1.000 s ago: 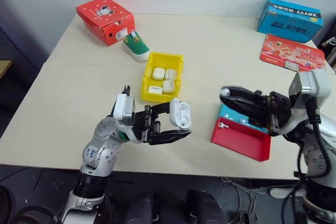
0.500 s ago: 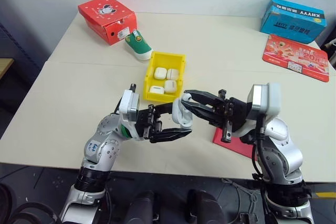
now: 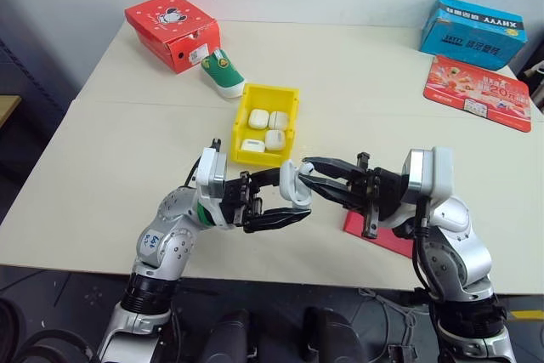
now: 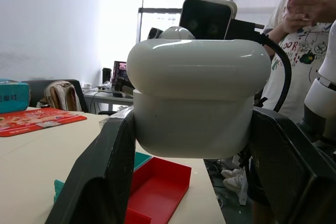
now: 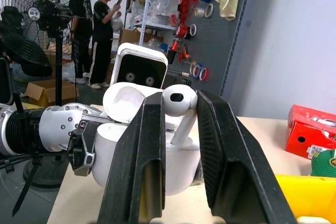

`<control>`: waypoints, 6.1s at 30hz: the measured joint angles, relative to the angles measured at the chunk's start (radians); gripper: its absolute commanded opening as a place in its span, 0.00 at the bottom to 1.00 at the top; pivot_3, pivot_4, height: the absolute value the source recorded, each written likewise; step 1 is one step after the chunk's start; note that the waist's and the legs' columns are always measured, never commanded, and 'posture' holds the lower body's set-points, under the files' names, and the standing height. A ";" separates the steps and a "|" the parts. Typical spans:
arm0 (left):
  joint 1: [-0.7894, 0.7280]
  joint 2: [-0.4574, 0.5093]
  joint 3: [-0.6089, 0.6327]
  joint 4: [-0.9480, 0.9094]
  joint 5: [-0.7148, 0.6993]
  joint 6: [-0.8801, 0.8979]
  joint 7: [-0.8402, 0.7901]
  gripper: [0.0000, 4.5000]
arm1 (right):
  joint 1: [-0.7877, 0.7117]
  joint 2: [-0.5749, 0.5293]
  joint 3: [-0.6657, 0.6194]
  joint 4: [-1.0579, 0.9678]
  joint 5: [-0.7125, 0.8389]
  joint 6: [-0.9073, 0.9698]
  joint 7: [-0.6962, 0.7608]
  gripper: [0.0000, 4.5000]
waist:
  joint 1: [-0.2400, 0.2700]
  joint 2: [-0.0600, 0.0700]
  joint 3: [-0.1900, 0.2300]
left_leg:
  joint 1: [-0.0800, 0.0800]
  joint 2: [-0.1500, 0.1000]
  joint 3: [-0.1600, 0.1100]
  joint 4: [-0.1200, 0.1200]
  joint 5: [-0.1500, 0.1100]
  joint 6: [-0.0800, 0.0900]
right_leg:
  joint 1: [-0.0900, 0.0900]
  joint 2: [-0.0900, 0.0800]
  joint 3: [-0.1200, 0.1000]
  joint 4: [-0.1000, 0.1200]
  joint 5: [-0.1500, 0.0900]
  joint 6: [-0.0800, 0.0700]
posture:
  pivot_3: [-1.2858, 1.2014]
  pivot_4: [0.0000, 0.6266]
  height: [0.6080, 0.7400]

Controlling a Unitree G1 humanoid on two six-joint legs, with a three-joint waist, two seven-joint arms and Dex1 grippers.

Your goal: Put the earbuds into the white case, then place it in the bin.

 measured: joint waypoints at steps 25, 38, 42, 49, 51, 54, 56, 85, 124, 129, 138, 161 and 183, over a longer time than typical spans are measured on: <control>0.049 -0.010 0.003 -0.023 0.037 -0.035 0.008 0.62 | 0.125 -0.191 -0.116 -0.027 0.082 0.096 -0.008 0.99 | 0.010 0.000 0.000 | -0.001 -0.001 -0.001 -0.002 -0.002 0.000 | 0.000 -0.002 -0.001 -0.006 0.000 0.000 | 0.52 0.24 1.00; 0.124 0.040 0.042 -0.001 0.092 -0.120 0.034 0.62 | 0.583 -0.342 -0.739 0.488 -0.142 -0.220 0.011 0.99 | 0.010 0.000 0.000 | 0.000 -0.002 0.001 -0.003 -0.004 -0.001 | 0.002 -0.003 0.001 -0.011 0.003 0.005 | 0.52 0.24 1.00; 0.129 0.054 0.039 0.026 0.113 -0.136 0.022 0.62 | 0.608 -0.395 -0.754 0.666 -0.238 -0.309 0.007 0.99 | 0.001 0.002 0.001 | 0.002 -0.002 0.004 -0.006 -0.003 -0.002 | 0.002 -0.003 0.003 -0.011 0.003 0.005 | 0.52 0.24 1.00; 0.109 0.043 0.038 0.024 0.111 -0.141 0.039 0.62 | 0.455 -0.571 -0.633 0.511 -0.227 -0.098 0.002 0.99 | -0.018 0.007 0.001 | 0.004 0.001 0.005 -0.009 0.001 -0.006 | 0.001 -0.002 0.003 -0.009 0.003 0.004 | 0.52 0.24 1.00; 0.112 0.038 0.037 0.021 0.110 -0.138 0.048 0.62 | 0.380 -0.636 -0.558 0.443 -0.204 0.016 0.016 0.99 | -0.015 0.007 0.001 | 0.004 0.000 0.004 -0.010 0.002 -0.006 | 0.000 -0.003 0.002 -0.009 0.003 0.004 | 0.52 0.24 1.00; 0.121 0.035 0.036 0.012 0.110 -0.137 0.056 0.62 | 0.278 -0.699 -0.447 0.386 -0.194 0.167 0.022 0.99 | -0.002 0.007 0.001 | 0.003 0.000 0.003 -0.010 0.005 -0.001 | 0.000 -0.003 0.001 -0.010 0.003 0.003 | 0.52 0.24 1.00; 0.128 0.028 0.032 0.000 0.110 -0.135 0.066 0.62 | 0.164 -0.734 -0.331 0.369 -0.201 0.292 0.014 0.99 | 0.002 0.007 0.001 | 0.002 -0.001 0.003 -0.010 0.004 0.000 | -0.001 -0.004 0.001 -0.010 0.003 0.003 | 0.52 0.24 1.00; 0.218 0.019 0.018 -0.095 0.109 -0.108 0.137 0.62 | -0.284 -0.649 0.225 0.527 -0.478 0.522 0.140 0.48 | 0.005 0.007 0.001 | -0.004 -0.002 0.001 -0.002 0.003 0.001 | -0.001 -0.004 -0.003 -0.010 0.003 0.004 | 0.52 0.24 1.00; 0.204 0.026 0.030 -0.090 0.110 -0.109 0.128 0.62 | -0.268 -0.651 0.217 0.535 -0.566 0.458 0.202 0.21 | 0.005 0.005 0.000 | -0.003 -0.001 0.000 0.000 0.000 -0.004 | 0.000 -0.004 -0.003 -0.010 0.003 0.004 | 0.52 0.24 1.00; 0.199 0.026 0.030 -0.089 0.110 -0.109 0.128 0.62 | -0.256 -0.650 0.201 0.534 -0.565 0.459 0.192 0.11 | 0.005 0.005 0.000 | -0.003 -0.001 0.000 0.000 0.000 -0.004 | 0.001 -0.004 -0.003 -0.010 0.004 0.005 | 0.52 0.24 1.00; 0.129 0.036 0.034 -0.047 0.109 -0.109 0.096 0.62 | -0.249 -0.587 -0.020 0.546 -0.367 0.463 0.215 0.11 | 0.006 0.007 0.001 | -0.005 -0.001 0.000 0.000 0.003 0.001 | 0.000 -0.003 -0.004 -0.009 0.004 0.005 | 0.52 0.24 1.00; -0.022 -0.027 0.045 0.038 0.115 -0.106 0.140 0.62 | -0.163 -0.076 -0.166 -0.052 0.450 0.779 -0.283 0.11 | 0.004 0.007 0.001 | -0.009 -0.003 -0.002 0.000 0.003 0.004 | -0.002 -0.002 -0.004 -0.006 0.005 0.006 | 0.52 0.24 1.00; 0.012 -0.038 0.039 0.037 0.148 -0.118 0.196 0.62 | -0.125 -0.167 -0.052 -0.052 0.253 0.598 -0.198 0.77 | 0.004 0.006 0.001 | -0.010 -0.003 -0.002 0.000 0.004 0.005 | -0.002 -0.002 -0.005 -0.007 0.005 0.007 | 0.52 0.24 1.00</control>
